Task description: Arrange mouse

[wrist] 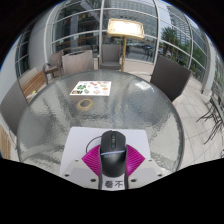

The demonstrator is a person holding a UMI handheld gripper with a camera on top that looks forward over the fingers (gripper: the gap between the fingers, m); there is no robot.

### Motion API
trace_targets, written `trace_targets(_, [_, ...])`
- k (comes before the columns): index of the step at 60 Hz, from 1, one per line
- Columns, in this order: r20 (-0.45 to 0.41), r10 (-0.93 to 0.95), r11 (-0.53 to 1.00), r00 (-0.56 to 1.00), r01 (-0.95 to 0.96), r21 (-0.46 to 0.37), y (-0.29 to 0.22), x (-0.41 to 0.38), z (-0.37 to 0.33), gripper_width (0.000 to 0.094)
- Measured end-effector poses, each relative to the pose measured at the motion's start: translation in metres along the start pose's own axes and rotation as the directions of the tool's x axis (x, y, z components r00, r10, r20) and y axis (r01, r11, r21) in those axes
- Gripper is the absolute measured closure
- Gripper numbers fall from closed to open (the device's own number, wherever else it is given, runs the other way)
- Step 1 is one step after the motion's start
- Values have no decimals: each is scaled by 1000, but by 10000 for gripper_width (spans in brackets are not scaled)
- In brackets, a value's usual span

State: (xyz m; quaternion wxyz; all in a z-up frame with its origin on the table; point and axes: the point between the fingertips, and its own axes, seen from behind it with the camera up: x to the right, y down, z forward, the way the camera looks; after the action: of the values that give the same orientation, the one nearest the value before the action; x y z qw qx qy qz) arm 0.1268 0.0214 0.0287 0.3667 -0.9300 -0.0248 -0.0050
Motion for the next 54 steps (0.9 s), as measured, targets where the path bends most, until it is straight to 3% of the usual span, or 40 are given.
trace_targets(8, [40,10,999,999,-8,-47,39,-5,23,642])
trace_targets(10, [41,15,1000,999,-14,-5,33,-4,25,640])
trace_targets(23, [37,14,1000,999,-14,-4,36,-5,28,458])
trace_targets(29, [21,-4,999,1000,5,-47,38,-5,18,154])
trace_targets(32, [31,1,999,1000,0,-38,28,-9,5,88])
trace_targets(54, [-22,40,975,999,-35,218,-64,-35,-179,88])
